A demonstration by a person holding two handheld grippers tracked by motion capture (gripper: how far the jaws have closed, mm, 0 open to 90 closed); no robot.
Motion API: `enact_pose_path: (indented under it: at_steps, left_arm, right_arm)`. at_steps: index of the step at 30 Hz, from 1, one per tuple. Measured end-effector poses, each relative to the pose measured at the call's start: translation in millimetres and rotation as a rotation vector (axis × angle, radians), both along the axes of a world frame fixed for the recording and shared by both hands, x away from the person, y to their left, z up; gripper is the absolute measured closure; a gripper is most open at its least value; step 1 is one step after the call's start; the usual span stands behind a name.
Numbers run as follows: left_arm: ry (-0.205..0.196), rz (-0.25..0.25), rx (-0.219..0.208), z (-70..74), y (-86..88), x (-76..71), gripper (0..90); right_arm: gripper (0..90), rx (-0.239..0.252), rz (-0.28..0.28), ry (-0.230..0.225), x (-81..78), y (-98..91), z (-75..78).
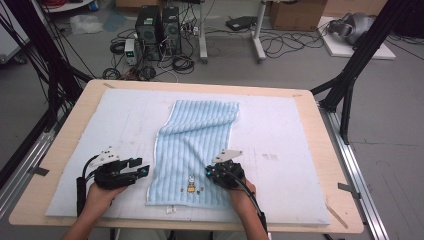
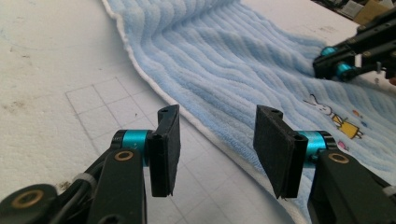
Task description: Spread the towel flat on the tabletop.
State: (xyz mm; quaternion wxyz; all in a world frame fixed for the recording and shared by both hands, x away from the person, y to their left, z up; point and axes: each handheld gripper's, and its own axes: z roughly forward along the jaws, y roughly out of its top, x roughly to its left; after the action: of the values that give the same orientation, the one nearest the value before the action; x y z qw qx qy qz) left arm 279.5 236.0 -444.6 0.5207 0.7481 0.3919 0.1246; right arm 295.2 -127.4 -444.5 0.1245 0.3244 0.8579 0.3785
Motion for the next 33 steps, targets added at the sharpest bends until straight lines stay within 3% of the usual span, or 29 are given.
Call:
enact_pose_path:
  at_steps: [11, 13, 16, 17, 19, 22, 25, 26, 28, 30, 32, 33]
  left_arm:
    - [0.006, -0.013, -0.004, -0.4, -1.7, -0.1, 51.7]
    - [0.01, -0.017, -0.004, -0.9, -3.0, 0.1, 51.7]
    - [0.037, -0.045, -0.024, -1.5, -9.6, -0.2, 51.5]
    - [0.039, -0.052, -0.023, -1.4, -12.2, -0.6, 51.3]
    - [0.043, -0.073, -0.012, -1.8, -21.0, -0.8, 50.9]
    - [0.066, -0.099, 0.022, -4.3, -34.5, 1.4, 48.2]
    - [0.093, -0.127, 0.077, -6.9, -49.8, 3.9, 47.8]
    - [0.099, -0.13, 0.119, -7.5, -56.3, 4.7, 48.0]
    - [0.079, -0.123, 0.178, -6.9, -62.0, 3.2, 52.9]
    - [0.061, -0.13, 0.204, -7.0, -64.0, -0.1, 70.4]
    - [0.073, -0.16, 0.201, -6.8, -62.7, -3.2, 85.6]
    - [0.084, -0.162, 0.2, -6.2, -60.6, -6.2, 86.0]
  right_arm:
    - [85.4, 0.027, 0.16, 0.079, -44.8, -31.0, 3.0]
    - [80.3, 0.029, 0.159, 0.071, -49.4, -37.0, 4.4]
    - [62.3, 0.112, 0.075, 0.048, -46.6, -46.5, 7.9]
    - [60.5, 0.134, 0.032, 0.029, -43.9, -49.7, 8.8]
    - [56.9, 0.141, -0.034, 0.007, -39.3, -51.7, 8.1]
    - [56.2, 0.128, -0.087, -0.014, -32.3, -51.1, 6.3]
    - [55.8, 0.114, -0.135, -0.034, -26.3, -49.0, 6.3]
    - [55.3, 0.116, -0.15, -0.042, -24.4, -48.9, 6.4]
    - [55.0, 0.113, -0.172, -0.046, -20.6, -48.6, 5.9]
    - [54.6, 0.1, -0.186, -0.052, -18.5, -48.1, 4.4]
    - [54.6, 0.089, -0.195, -0.048, -17.3, -47.4, 3.2]
    - [54.6, 0.073, -0.201, -0.05, -17.0, -46.5, 2.5]
